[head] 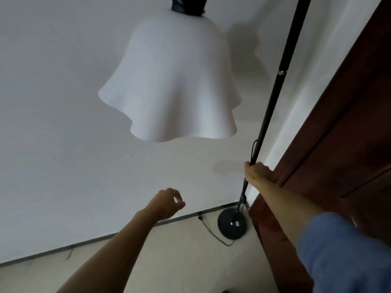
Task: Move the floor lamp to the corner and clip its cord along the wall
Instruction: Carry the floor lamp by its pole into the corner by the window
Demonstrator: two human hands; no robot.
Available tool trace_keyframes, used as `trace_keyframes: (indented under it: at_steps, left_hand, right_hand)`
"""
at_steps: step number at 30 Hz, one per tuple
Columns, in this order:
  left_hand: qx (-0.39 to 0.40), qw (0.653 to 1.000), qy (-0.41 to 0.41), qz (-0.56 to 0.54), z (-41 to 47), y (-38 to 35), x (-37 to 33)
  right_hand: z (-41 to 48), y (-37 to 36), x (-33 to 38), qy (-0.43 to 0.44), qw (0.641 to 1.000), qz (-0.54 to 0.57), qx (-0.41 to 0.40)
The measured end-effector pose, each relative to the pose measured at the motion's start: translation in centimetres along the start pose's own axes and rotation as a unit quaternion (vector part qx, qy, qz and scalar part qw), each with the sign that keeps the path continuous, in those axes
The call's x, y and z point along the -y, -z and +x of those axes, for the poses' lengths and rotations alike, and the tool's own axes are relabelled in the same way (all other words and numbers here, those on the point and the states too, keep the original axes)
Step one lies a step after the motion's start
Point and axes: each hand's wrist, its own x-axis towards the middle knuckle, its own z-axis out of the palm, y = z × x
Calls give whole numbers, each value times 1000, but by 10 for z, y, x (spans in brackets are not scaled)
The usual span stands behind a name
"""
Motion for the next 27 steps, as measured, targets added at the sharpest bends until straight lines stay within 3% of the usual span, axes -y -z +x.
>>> trace_keyframes:
  at_steps: [6,10,14,18,24,27]
  left_hand:
    - [16,1000,8,-8,12,-13,9]
    - [26,1000,4,5,18,-17,16]
    - [31,999,-1,17,19,-19,27]
    - [32,999,-13,22,15,-20,42]
    - [51,998,-29,27,3,-22,62]
    - [84,995,-46,17,-4,-28,61]
  right_hand:
    - [-2,-29,-25,67,996,-51,-42]
    - [-9,-36,-30,83,995,32,-37]
    - [-24,-46,-25,35,984,160,75]
    - [-58,-84,-48,-8,966,155,207]
    - [-99,-60,-38,-39,897,359,254]
    - [-116,-23,-21,-17,832,476,283]
